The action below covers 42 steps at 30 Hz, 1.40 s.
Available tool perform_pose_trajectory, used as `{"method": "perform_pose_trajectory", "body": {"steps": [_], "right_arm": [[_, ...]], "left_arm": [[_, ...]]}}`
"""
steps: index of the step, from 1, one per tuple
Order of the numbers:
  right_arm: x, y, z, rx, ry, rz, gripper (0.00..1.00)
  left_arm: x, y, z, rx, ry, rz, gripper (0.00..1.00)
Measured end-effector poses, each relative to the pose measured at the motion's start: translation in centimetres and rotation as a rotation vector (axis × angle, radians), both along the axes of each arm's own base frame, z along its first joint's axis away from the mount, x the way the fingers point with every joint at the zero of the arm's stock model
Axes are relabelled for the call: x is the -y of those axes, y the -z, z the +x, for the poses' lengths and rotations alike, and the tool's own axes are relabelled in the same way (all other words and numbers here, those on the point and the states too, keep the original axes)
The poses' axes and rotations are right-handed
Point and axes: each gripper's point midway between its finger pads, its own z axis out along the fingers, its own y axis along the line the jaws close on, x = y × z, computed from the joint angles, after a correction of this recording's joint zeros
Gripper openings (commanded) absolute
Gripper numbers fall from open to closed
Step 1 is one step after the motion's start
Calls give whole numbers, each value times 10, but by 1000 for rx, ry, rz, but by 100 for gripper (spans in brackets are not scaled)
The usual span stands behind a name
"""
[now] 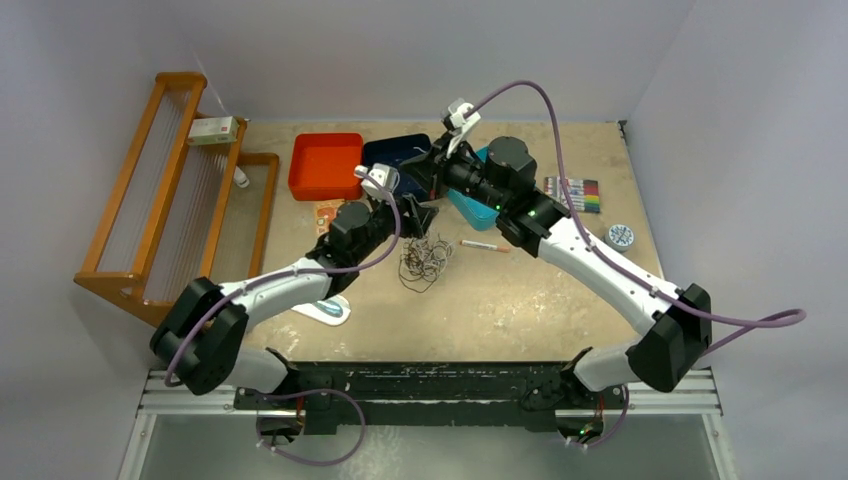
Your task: Untangle the cables
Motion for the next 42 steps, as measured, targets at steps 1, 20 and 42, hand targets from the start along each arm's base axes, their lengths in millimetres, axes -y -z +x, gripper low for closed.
{"method": "perform_pose_trajectory", "body": {"steps": [1,20,42], "right_arm": [[1,-4,-3,3,-6,8,0],[46,-122,-25,253,100,133,0],[147,-183,24,400,599,101,0]], "left_arm": [[1,2,3,1,-3,-1,62],[6,126,-12,-210,48,87,44],[-31,173,-56,-313,18,161,43]]}}
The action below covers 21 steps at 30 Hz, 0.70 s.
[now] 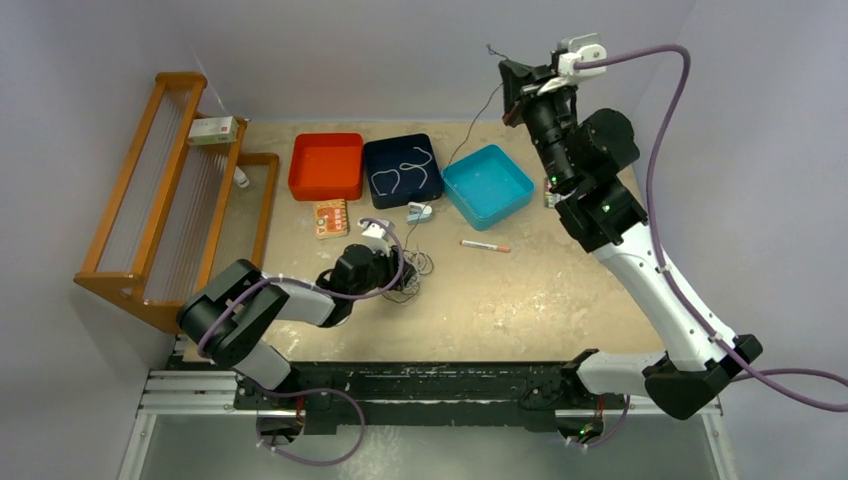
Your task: Untangle the cables
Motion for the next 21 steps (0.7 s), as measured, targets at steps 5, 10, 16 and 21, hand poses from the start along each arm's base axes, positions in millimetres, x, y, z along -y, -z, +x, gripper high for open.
{"method": "perform_pose_trajectory", "body": {"steps": [5,10,16,21], "right_arm": [[40,-8,14,2,134,14,0],[71,-39,12,60,230,34,0],[91,-88,2,172,296,62,0],[97,-115,7,235,339,55,0]], "left_arm": [[-4,4,-2,-6,-8,10,44],[-7,8,-6,-16,-9,18,46],[-8,9,-6,-18,-12,21,46],[-8,10,-6,-17,-14,22,46]]}}
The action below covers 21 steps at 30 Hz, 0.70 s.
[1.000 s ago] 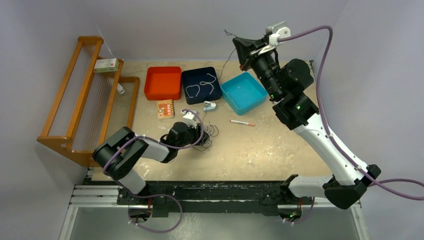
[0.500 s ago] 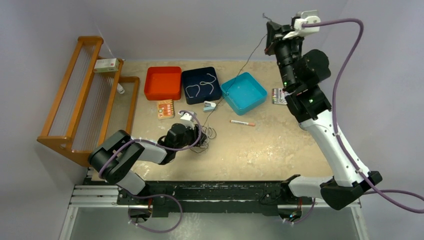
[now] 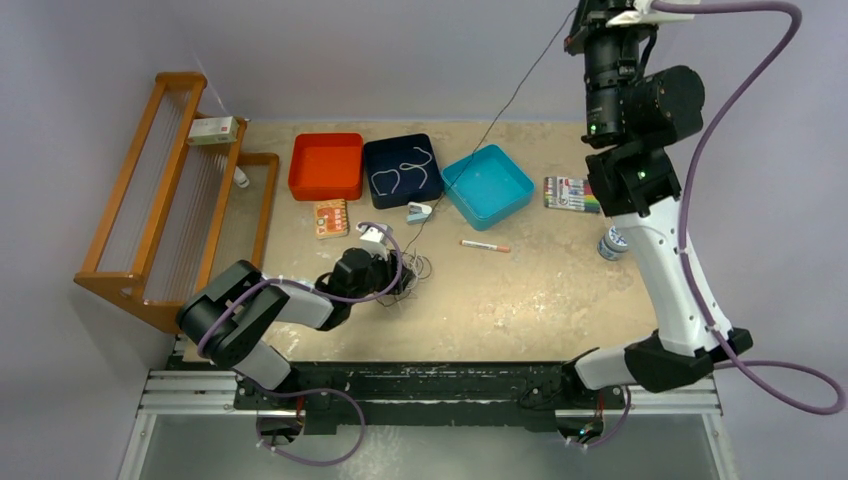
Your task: Untangle the cables
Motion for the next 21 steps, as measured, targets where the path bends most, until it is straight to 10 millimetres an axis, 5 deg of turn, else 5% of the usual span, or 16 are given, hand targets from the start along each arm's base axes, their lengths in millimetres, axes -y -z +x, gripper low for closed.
{"method": "perform_pose_trajectory", "body": {"steps": [11,21], "right_arm": [[16,-44,26,91,108,-27,0],[43,-93,-2,235,186,-15,0]], "left_arm": [[-2,0,0,8,-9,-3,48],[-3,0,0,11,-18,-2,47]]}}
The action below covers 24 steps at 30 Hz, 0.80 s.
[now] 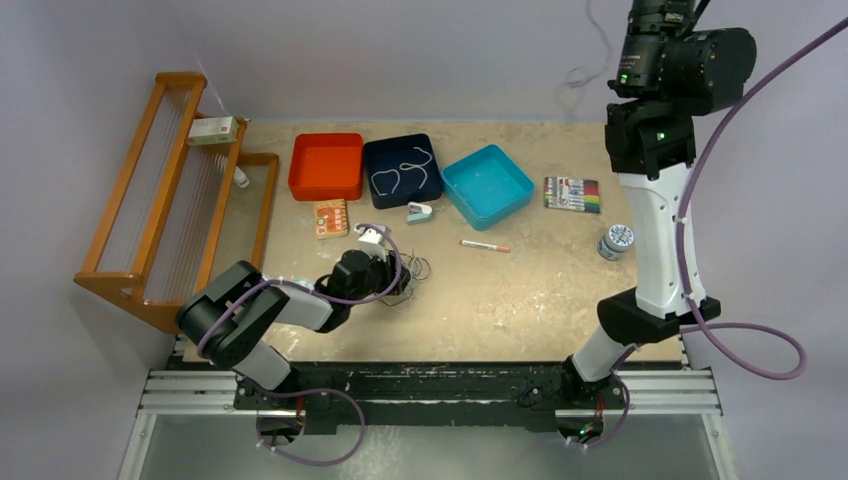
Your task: Untangle the cables
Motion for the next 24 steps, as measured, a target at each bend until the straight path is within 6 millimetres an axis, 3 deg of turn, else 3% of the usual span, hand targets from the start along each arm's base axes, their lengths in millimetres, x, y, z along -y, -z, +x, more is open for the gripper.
{"method": "perform_pose_trajectory", "body": {"steps": [5,9,17,24], "right_arm": [[7,-15,-15,62,24,-11,0],[2,-5,-9,33,22,-39,0],[-11,52,38,-127,20,-106,0],[-12,99,73,-247,12,-111,0]], "left_arm": [[-1,0,0,-1,-7,1,48],[-3,0,0,-7,-15,5,48],[-5,-11,-1,-29,-24,27,61],[-7,-63,11,41,-68,-5,72]]}}
